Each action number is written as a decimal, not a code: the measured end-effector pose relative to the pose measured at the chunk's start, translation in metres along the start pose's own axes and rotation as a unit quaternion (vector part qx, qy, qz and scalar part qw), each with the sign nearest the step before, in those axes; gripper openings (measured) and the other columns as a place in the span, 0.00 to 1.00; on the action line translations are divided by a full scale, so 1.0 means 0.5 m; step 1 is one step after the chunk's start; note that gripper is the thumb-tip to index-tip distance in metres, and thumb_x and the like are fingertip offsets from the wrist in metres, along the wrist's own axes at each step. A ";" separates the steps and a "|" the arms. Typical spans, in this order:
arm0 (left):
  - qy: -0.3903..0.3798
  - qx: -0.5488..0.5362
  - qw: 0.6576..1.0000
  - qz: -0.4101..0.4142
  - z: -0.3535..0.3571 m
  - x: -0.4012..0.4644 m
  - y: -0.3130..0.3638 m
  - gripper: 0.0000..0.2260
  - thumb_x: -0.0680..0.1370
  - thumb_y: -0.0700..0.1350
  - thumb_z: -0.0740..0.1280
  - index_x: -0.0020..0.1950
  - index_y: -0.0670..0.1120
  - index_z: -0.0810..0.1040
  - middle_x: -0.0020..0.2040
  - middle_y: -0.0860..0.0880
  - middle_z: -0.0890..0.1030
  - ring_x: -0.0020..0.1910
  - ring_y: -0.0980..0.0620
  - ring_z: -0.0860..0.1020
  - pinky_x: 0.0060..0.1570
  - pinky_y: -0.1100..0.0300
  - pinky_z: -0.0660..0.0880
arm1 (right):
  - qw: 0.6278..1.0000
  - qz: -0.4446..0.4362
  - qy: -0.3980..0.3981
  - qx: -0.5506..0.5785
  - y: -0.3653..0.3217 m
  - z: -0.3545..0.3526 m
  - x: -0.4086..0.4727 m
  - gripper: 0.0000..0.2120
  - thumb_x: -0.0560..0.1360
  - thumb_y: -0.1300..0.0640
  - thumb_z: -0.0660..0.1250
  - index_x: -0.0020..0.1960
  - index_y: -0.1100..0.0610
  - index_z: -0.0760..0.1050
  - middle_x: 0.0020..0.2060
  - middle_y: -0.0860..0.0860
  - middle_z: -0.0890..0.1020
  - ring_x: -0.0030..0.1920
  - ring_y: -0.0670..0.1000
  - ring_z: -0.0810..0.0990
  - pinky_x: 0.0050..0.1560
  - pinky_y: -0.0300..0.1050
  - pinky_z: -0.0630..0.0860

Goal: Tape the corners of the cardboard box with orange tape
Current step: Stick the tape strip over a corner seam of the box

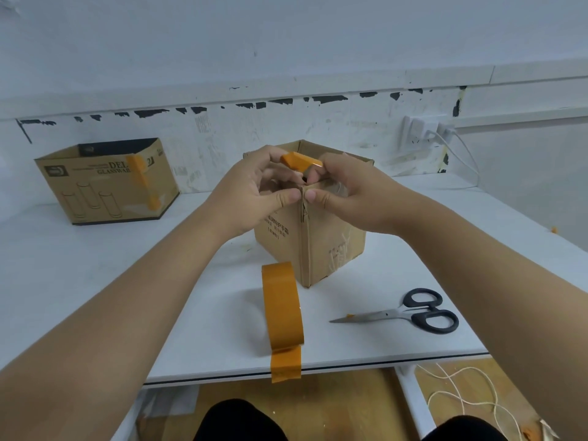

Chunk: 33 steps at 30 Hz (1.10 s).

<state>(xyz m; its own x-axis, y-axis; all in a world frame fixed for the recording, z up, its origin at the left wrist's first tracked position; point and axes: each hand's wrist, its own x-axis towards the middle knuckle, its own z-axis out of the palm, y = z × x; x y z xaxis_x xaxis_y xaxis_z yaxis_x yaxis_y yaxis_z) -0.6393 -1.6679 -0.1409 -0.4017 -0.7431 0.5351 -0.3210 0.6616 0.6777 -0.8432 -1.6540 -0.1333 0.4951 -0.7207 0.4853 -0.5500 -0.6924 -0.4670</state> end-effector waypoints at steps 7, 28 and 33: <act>0.004 0.013 1.000 0.003 -0.004 0.000 0.001 0.16 0.71 0.44 0.73 0.54 0.57 0.73 0.44 0.57 0.84 0.52 0.56 0.81 0.55 0.57 0.76 | 1.000 0.004 0.002 -0.020 -0.004 0.009 0.008 0.05 0.78 0.53 0.65 0.46 0.51 0.69 0.42 0.51 0.79 0.42 0.46 0.73 0.58 0.42 0.59; -0.012 0.072 0.997 0.016 0.001 -0.023 -0.008 0.24 0.70 0.44 0.76 0.62 0.51 0.71 0.56 0.56 0.79 0.61 0.55 0.75 0.61 0.48 0.72 | 0.994 -0.022 -0.012 -0.104 0.004 0.002 0.001 0.15 0.73 0.52 0.71 0.54 0.58 0.70 0.46 0.53 0.77 0.46 0.50 0.70 0.51 0.26 0.55; -0.009 0.098 0.995 0.021 0.006 -0.026 -0.008 0.28 0.68 0.48 0.76 0.62 0.62 0.67 0.54 0.63 0.77 0.61 0.53 0.75 0.62 0.48 0.71 | 0.992 -0.021 -0.012 -0.124 0.004 0.008 0.005 0.18 0.71 0.48 0.72 0.53 0.55 0.69 0.46 0.51 0.76 0.46 0.48 0.68 0.51 0.33 0.57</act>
<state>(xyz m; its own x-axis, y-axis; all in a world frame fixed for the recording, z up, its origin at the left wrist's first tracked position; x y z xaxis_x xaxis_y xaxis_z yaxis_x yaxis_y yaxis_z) -0.6355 -1.6603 -0.1520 -0.4336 -0.7133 0.5506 -0.4635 0.7005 0.5426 -0.8404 -1.6572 -0.1359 0.5352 -0.6935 0.4823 -0.6751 -0.6944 -0.2493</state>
